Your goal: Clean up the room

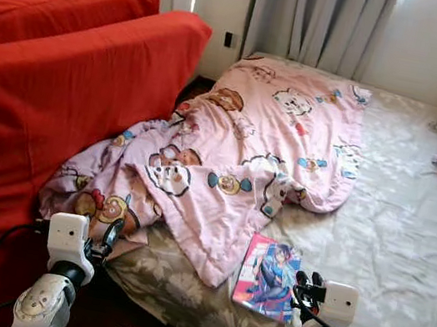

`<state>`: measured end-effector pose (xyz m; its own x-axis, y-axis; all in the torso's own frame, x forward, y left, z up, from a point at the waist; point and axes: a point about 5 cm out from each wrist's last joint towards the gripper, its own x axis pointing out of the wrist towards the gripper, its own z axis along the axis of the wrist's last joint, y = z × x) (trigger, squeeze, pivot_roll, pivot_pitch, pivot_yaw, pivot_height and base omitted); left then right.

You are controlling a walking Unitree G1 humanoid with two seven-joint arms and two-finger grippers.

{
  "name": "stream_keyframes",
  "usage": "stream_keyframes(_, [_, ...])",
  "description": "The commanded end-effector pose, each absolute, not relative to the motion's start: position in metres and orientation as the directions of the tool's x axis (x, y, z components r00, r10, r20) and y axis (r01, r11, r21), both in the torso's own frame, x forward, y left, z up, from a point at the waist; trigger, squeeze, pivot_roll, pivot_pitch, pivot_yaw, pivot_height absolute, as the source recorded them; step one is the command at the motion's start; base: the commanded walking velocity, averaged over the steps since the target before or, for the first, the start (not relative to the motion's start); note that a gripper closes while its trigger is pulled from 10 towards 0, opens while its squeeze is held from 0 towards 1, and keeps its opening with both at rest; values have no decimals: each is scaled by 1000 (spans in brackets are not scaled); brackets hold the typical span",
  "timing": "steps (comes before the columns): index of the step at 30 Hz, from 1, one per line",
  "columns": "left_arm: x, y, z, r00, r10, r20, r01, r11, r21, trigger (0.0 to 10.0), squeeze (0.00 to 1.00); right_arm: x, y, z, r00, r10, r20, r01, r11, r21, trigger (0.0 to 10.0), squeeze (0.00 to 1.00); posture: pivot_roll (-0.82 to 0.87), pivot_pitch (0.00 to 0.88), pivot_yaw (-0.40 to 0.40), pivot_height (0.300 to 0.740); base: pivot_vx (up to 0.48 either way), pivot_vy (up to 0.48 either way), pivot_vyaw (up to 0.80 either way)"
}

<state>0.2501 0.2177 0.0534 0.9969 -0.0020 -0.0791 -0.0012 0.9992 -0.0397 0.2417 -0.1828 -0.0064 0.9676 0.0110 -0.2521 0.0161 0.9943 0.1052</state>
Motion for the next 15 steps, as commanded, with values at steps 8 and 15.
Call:
stream_keyframes(8, [252, 215, 58, 997, -16, -77, 13, 999, -40, 10000, 0, 240, -182, -7, 966, 24, -259, 6, 993, 114, 10000, 0, -22, 70, -4, 651, 0, 0, 0])
stream_keyframes(15, [252, 214, 57, 996, -23, -83, 19, 999, -43, 10000, 0, 240, -178, -11, 956, 42, -291, -11, 994, 107, 10000, 0, -19, 74, -4, 651, 0, 0, 0])
